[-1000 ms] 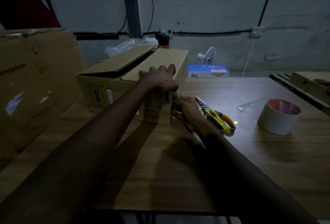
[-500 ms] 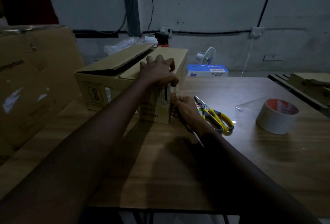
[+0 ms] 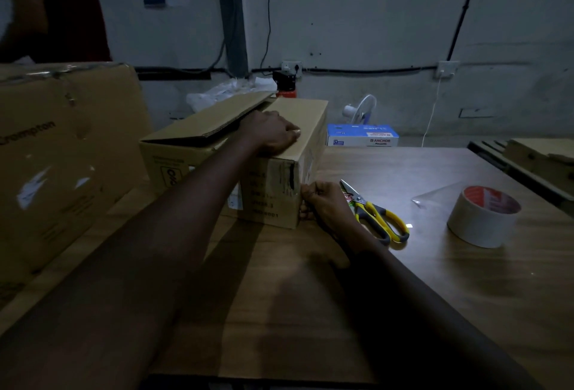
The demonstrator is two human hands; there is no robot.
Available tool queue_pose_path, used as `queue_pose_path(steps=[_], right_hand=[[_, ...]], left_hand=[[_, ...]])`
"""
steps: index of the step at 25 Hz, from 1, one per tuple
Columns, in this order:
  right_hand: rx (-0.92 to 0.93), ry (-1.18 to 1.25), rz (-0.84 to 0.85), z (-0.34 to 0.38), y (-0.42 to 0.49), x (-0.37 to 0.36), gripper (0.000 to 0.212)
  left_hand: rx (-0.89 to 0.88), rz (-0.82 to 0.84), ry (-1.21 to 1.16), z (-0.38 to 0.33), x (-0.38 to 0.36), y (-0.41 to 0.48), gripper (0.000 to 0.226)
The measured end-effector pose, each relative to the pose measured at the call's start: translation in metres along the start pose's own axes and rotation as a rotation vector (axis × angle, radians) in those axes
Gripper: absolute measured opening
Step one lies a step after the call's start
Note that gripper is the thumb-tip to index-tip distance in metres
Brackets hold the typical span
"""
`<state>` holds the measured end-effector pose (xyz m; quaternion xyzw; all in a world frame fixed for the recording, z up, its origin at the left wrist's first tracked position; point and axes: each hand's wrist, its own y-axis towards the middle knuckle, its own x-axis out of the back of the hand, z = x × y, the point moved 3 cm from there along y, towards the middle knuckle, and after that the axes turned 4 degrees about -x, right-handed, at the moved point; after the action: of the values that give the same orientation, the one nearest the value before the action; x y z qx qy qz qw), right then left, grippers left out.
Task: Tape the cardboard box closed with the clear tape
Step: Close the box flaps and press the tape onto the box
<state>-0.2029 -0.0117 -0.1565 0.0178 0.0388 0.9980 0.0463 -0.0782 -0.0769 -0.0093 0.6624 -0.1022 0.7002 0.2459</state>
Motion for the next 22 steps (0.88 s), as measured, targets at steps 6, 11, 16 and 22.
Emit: queue_pose_path(steps=[6, 11, 16, 22], right_hand=[[0.031, 0.037, 0.011, 0.001, -0.002, -0.001, 0.022], [0.019, 0.117, -0.041, 0.010, 0.001, -0.006, 0.030], [-0.033, 0.143, -0.082, 0.016, 0.011, -0.013, 0.076], [-0.063, 0.161, -0.145, 0.021, 0.015, -0.016, 0.053]], left_hand=[[0.112, -0.138, -0.098, 0.009, -0.012, -0.001, 0.035], [0.146, -0.095, -0.131, 0.009, -0.012, -0.002, 0.036], [0.148, -0.112, -0.157, 0.009, -0.008, -0.003, 0.036], [0.143, -0.116, -0.191, 0.011, -0.010, -0.003, 0.037]])
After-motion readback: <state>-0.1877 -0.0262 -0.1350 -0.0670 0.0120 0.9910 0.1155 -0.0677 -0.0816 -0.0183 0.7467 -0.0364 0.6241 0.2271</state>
